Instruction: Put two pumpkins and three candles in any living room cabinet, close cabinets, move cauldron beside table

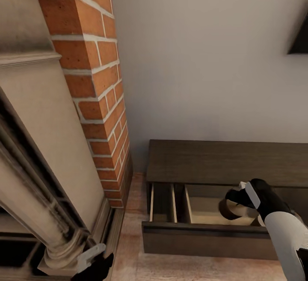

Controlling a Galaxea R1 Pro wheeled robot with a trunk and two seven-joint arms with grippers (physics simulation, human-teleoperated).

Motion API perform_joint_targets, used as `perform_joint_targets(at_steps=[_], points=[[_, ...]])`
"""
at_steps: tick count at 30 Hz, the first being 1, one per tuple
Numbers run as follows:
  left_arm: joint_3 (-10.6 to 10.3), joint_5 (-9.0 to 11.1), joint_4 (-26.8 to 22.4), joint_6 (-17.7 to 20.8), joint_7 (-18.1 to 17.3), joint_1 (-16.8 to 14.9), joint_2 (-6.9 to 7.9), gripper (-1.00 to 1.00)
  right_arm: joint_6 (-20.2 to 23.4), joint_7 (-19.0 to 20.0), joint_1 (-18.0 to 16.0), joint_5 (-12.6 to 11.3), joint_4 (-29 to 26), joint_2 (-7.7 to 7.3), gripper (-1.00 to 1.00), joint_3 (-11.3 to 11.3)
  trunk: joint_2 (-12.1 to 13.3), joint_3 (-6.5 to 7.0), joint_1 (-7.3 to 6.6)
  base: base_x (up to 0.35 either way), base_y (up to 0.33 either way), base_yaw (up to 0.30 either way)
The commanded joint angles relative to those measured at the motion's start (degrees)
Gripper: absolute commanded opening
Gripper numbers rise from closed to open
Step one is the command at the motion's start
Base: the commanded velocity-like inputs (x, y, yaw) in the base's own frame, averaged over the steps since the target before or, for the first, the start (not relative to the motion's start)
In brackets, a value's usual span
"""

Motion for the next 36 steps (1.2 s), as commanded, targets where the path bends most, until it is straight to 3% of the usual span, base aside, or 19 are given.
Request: perform_joint_targets(at_steps=[1,4,7,12,19,25,36], points=[[-1.06,-0.01,0.07,0.05,0.01,-0.46,-0.01,1.0,-0.59,-0.21,-0.02,0.04,0.28,0.28,-1.0,0.01,0.0,0.0,0.0,0.0,0.0,0.0],[-3.54,-0.01,0.15,0.11,-0.01,-1.44,-0.02,1.0,-1.63,-2.01,-0.22,0.04,2.43,1.12,-1.0,0.01,0.0,0.0,0.0,0.0,0.0,0.0],[-4.11,0.0,0.17,0.12,-0.05,-1.67,-0.03,1.0,-4.09,-3.13,-0.72,0.04,4.98,2.14,-1.0,0.01,0.0,0.0,0.0,0.002,0.0,0.0],[-4.41,-0.07,0.17,0.13,0.09,-1.74,-0.03,1.0,-6.49,-3.55,-1.74,0.04,9.35,2.69,-1.0,0.01,0.0,0.0,0.0,0.151,0.0,0.0],[-4.5,-0.09,0.17,0.2,0.01,-1.75,-0.03,1.0,-7.64,-4.37,-1.96,0.04,10.7,2.78,-1.0,0.01,0.0,0.0,0.0,0.047,0.0,0.0],[-4.5,-0.09,0.17,0.19,0.03,-1.75,-0.03,1.0,-11.5,-7.63,-3.44,0.04,17.01,3.77,-1.0,-0.07,0.0,0.0,0.0,0.002,0.0,0.0],[-4.59,-0.09,0.17,0.2,0.13,-1.75,-0.03,1.0,-12.35,-8.07,-3.73,0.04,18.33,4.25,-1.0,-0.11,0.0,0.0,0.0,0.081,-0.029,0.0]])
